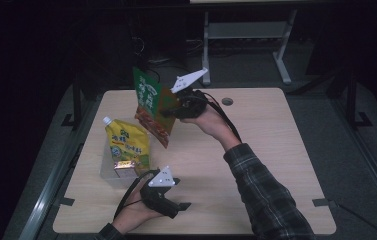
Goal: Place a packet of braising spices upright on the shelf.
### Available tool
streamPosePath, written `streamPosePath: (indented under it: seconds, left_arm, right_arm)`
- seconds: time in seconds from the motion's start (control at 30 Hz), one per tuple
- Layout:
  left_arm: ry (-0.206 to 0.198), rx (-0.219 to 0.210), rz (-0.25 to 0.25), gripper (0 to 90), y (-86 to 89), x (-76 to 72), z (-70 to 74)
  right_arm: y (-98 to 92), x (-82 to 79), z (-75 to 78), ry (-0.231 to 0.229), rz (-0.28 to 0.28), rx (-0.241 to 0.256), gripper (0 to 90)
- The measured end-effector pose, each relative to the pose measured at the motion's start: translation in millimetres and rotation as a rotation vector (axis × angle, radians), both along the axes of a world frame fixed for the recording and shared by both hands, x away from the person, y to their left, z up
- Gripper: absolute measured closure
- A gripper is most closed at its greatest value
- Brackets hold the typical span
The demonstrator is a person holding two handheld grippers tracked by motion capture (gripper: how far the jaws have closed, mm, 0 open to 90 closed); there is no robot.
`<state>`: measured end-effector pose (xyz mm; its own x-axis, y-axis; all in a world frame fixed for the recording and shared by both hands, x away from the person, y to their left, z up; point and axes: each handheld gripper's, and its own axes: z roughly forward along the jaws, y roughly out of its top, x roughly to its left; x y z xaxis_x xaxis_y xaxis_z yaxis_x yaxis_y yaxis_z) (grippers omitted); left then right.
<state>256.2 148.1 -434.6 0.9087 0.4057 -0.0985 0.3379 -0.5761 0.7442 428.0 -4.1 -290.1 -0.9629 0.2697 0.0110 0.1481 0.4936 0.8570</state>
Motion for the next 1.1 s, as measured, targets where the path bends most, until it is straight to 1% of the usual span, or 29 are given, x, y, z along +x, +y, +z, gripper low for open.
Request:
streamPosePath:
  seconds: [0.1, 0.2, 0.23, 0.27, 0.37, 0.47, 0.5, 0.6, 0.63, 0.7, 0.83, 0.97, 1.1]
  left_arm:
    - [0.001, -0.002, 0.007, 15.0, 1.4, 0.7, 0.4]
    - [-0.002, -0.001, 0.005, 15.0, 1.8, 1.1, 1.0]
    - [0.000, -0.009, 0.007, 15.0, 1.2, 0.8, 0.7]
    - [-0.001, -0.008, 0.006, 15.0, 1.0, 0.6, 0.7]
    - [-0.001, 0.000, -0.003, 15.0, 0.4, 0.5, 0.6]
    - [0.001, -0.001, -0.008, 15.0, -0.5, 0.0, 0.2]
    - [0.001, -0.001, -0.008, 15.0, -0.7, -0.1, 0.1]
    - [0.004, -0.008, -0.007, 15.0, -1.2, -0.1, 0.3]
    - [0.003, -0.006, -0.008, 15.0, -1.1, 0.0, 0.5]
    - [0.004, -0.007, -0.008, 15.0, -1.0, 0.1, 0.5]
    - [0.007, -0.010, -0.010, 15.0, -0.9, 0.0, 0.5]
    - [0.008, -0.012, -0.009, 15.0, -0.5, 0.3, 0.5]
    - [0.010, -0.010, -0.009, 15.1, -0.5, 0.6, 0.2]
  right_arm:
    - [16.1, 7.5, 0.6, 0.008, 0.007, 0.002, 89.8]
    - [27.5, 12.7, -0.7, 0.012, 0.009, 0.000, 89.9]
    - [31.8, 14.5, -1.6, 0.014, 0.014, 0.001, 89.9]
    - [37.1, 15.1, -3.0, 0.031, 0.008, 0.008, 89.9]
    - [46.6, 18.7, -8.8, 0.041, 0.013, 0.010, 89.9]
    - [54.0, 22.7, -14.8, 0.043, 0.015, -0.007, 89.9]
    - [56.4, 24.7, -17.4, 0.040, 0.016, -0.021, 89.9]
    - [62.7, 27.4, -22.3, 0.041, 0.015, -0.042, 89.9]
    - [64.9, 27.8, -23.9, 0.051, 0.015, -0.045, 89.9]
    - [68.6, 29.2, -27.3, 0.046, 0.015, -0.063, 89.9]
    - [77.4, 31.4, -37.6, 0.058, 0.016, -0.092, 89.7]
    - [82.6, 33.0, -45.0, 0.065, 0.016, -0.118, 89.6]
    - [87.2, 33.3, -49.9, 0.064, 0.021, -0.132, 89.0]
